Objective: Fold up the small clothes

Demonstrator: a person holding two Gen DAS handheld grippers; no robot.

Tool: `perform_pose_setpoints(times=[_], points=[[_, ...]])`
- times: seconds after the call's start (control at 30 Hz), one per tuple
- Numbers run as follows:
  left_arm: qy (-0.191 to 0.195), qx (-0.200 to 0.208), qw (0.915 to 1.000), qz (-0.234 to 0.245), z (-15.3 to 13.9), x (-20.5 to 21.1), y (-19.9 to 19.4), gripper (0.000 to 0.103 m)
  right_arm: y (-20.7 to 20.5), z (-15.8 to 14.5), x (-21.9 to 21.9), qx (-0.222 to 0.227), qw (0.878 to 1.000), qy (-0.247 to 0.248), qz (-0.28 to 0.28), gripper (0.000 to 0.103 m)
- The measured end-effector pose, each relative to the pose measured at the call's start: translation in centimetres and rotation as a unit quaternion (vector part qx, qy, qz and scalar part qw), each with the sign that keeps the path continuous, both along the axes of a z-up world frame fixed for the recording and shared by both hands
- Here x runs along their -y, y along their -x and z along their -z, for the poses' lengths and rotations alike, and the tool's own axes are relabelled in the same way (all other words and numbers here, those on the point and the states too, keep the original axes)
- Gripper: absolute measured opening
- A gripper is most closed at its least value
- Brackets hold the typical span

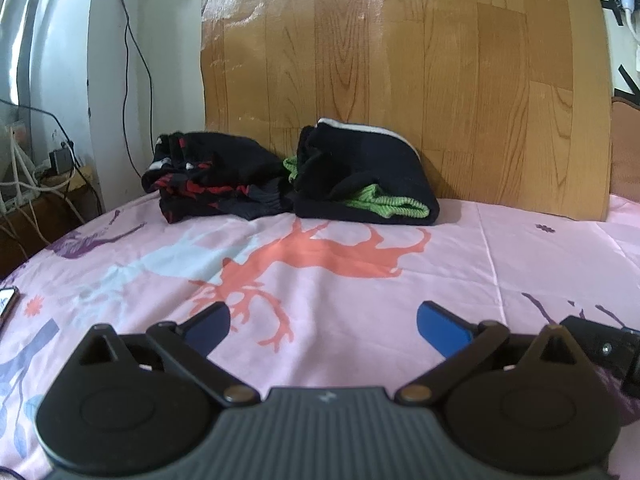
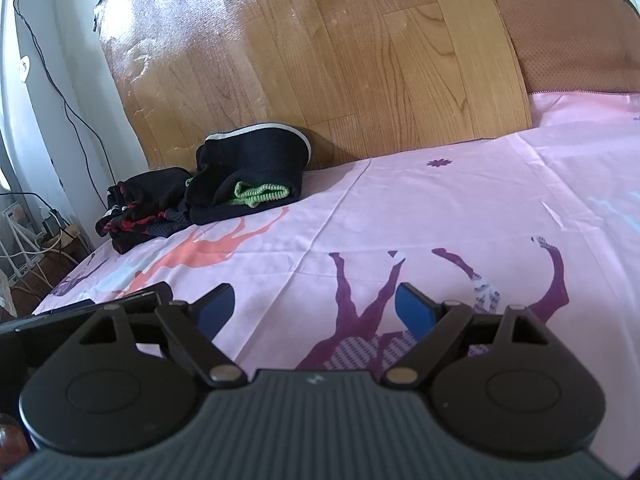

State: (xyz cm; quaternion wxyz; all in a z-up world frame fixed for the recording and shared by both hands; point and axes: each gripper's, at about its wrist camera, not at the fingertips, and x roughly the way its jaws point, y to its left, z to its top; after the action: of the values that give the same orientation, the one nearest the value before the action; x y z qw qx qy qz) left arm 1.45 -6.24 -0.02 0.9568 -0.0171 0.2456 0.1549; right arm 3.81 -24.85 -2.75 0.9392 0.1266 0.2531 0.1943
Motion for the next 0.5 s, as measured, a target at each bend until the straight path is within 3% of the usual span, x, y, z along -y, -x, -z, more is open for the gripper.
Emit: perform_pose_setpoints(times=[0.2, 0.5], points=[[-0.035, 0.01, 0.9993, 0.004, -0.14, 0.92, 0.32, 0.103, 0.0, 0.04, 0.04, 0.0, 1.0, -0.002, 0.001, 0.089], [-0.03, 0.007, 0.9995, 0.006, -0.03, 0.79, 0.15, 0.103, -0.03, 0.03, 0.0, -0.001, 1.0, -0.004, 0.002, 0.09]])
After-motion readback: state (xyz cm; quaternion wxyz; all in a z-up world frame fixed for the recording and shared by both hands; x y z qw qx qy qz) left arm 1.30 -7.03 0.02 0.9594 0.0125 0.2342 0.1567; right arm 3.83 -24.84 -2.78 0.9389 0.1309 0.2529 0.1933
